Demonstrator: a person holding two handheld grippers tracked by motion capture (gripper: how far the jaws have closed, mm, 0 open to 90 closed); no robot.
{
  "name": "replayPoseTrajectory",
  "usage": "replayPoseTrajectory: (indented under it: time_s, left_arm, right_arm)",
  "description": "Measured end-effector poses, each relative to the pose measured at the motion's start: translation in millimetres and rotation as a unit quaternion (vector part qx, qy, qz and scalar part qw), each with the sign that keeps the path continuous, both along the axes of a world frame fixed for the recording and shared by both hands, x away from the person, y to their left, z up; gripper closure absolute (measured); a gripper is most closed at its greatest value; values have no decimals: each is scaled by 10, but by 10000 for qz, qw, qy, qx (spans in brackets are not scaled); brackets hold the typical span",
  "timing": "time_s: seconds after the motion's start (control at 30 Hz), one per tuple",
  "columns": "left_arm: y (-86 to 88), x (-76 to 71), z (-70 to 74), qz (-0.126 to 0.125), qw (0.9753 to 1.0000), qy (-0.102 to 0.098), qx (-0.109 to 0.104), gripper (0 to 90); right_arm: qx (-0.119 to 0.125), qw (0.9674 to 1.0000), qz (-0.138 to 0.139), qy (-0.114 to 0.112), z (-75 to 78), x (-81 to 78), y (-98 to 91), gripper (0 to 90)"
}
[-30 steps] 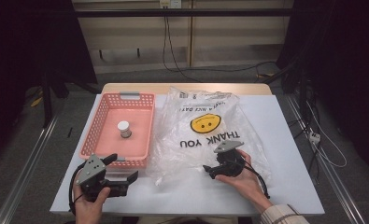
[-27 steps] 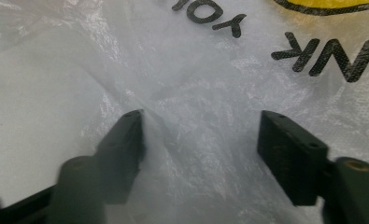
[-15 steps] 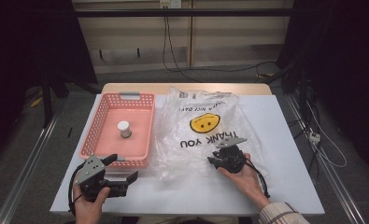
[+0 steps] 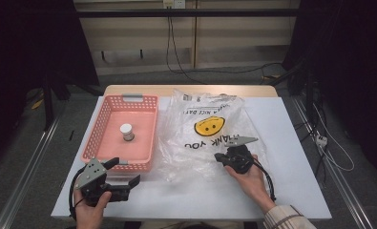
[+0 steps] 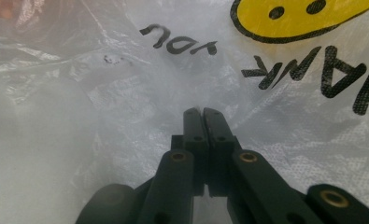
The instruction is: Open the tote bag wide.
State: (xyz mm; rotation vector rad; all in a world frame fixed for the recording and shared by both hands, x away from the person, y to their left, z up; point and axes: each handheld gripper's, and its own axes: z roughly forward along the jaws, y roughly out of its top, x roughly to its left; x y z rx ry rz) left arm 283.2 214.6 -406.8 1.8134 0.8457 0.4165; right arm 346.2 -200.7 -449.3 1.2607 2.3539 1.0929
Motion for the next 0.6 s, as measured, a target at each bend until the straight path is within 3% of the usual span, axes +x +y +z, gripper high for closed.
replayPoseTrajectory:
  time_s: [0.33, 0.6]
  left_arm:
    - [-4, 1, -1, 5, 10000, -4, 24, 45]
    - [-6, 2, -1, 16, 10000, -5, 14, 45]
  right_arm:
    - [223, 9995, -8, -218, 128, -20, -20, 900]
    - [587, 9965, -55, -592, 348, 20, 9, 900]
